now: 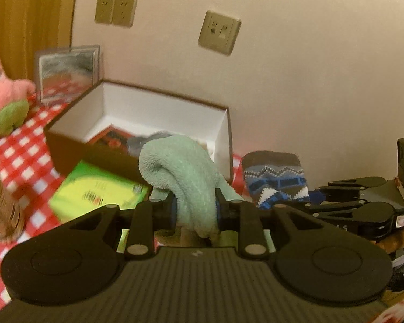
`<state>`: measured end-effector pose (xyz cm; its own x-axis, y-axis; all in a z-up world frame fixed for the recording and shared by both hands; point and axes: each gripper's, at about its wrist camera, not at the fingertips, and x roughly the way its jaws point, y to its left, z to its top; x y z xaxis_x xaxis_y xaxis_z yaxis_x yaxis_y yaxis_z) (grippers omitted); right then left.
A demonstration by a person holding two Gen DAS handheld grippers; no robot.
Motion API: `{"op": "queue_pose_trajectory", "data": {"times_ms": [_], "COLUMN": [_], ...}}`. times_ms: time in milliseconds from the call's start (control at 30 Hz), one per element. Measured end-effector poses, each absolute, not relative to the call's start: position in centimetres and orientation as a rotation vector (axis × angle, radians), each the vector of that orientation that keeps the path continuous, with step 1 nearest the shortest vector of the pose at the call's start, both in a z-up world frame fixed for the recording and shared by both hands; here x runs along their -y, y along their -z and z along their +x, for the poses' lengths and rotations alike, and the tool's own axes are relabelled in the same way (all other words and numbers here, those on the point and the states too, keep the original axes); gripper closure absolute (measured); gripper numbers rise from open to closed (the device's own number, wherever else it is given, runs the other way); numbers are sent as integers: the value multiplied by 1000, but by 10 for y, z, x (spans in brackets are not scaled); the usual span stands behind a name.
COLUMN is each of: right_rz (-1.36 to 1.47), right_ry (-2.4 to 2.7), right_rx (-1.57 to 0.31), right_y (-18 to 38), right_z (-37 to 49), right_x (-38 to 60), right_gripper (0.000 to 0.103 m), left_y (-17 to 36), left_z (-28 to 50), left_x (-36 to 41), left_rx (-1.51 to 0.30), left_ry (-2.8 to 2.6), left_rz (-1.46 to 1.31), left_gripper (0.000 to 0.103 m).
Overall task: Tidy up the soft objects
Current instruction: 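Lift the towel and sock with both grippers and carry them over the box, then open both grippers over the box, dropping the towel and sock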
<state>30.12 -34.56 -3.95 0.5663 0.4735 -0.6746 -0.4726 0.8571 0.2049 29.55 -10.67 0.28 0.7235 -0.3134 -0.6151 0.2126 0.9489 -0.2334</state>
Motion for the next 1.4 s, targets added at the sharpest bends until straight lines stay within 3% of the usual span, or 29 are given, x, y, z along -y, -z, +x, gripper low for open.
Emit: {"op": "queue_pose_trajectory", "data": {"times_ms": [567, 1400], "right_rz": [-42, -113], "right_ry": [-601, -715], "right_rx": [-693, -768], "right_y": [22, 67], "right_z": [422, 539], "right_x": [342, 283], "right_gripper": [76, 76], "left_y": [-18, 41], "left_z": [420, 550], "left_x": [115, 69], "left_rx": [-631, -811], "left_ry": [207, -28], "left_rz": [-152, -76], "left_gripper": [80, 79]}}
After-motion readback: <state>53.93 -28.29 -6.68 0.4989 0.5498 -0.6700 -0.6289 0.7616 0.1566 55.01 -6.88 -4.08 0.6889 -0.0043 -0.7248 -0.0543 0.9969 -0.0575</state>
